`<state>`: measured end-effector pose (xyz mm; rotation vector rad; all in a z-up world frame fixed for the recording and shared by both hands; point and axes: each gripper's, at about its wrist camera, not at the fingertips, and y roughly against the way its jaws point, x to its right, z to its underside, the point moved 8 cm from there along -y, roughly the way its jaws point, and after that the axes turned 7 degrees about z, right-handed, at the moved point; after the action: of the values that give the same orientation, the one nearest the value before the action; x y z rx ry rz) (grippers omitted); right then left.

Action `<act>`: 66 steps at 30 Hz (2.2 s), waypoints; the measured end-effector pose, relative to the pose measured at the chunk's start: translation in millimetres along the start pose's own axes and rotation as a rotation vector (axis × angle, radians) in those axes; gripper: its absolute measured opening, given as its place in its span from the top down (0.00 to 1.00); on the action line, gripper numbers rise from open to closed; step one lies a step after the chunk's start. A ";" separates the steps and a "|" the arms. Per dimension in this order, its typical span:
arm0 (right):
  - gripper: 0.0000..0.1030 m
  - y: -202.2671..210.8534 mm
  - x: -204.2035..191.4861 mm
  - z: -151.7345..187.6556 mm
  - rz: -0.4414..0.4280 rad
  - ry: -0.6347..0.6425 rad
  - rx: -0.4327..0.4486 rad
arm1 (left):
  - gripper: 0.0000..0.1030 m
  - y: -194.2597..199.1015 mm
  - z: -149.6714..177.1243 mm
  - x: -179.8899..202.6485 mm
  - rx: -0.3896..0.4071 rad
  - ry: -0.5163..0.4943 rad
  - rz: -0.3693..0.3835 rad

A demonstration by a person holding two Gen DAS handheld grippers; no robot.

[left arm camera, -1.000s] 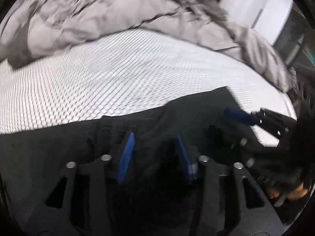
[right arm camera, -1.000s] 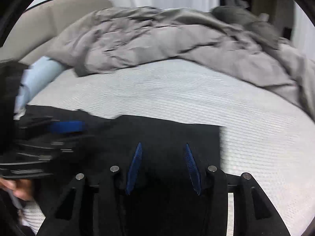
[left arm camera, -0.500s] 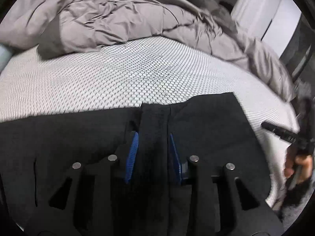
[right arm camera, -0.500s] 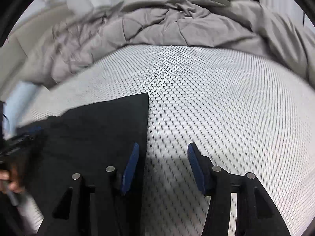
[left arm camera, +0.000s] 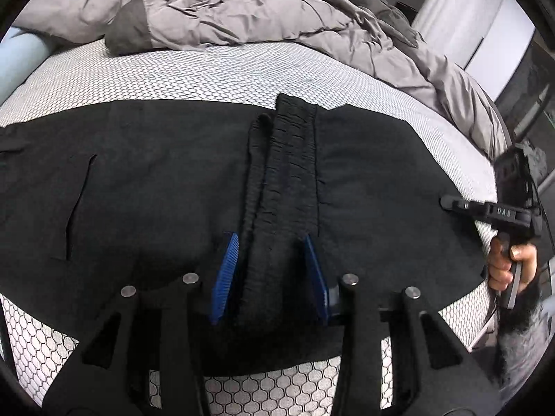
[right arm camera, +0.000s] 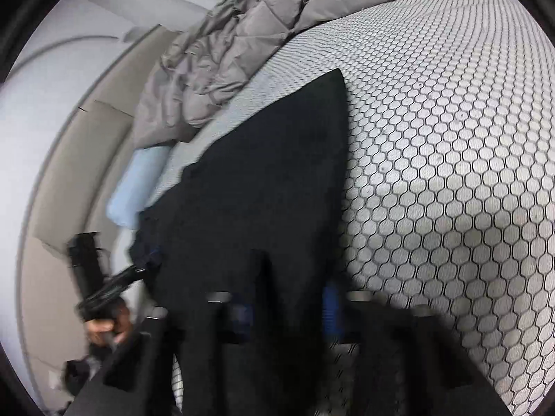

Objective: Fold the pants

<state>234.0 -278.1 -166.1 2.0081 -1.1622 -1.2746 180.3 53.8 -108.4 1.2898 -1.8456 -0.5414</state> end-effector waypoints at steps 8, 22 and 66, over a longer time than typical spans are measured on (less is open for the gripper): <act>0.84 25.6 0.6 -26.0 0.153 0.097 0.088 | 0.65 -3.2 31.1 32.1 -0.060 -0.134 0.059; 0.58 49.7 -61.9 -0.3 0.303 0.302 0.235 | 0.48 18.4 3.7 73.4 0.089 -0.142 0.106; 0.49 -30.4 -46.3 -43.3 0.473 0.377 0.093 | 0.64 -96.6 -55.0 110.0 -0.113 -0.243 0.103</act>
<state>275.5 -224.4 -147.7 1.7811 -1.4075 -0.5903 262.6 -79.1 -105.5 1.0855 -2.0358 -0.7628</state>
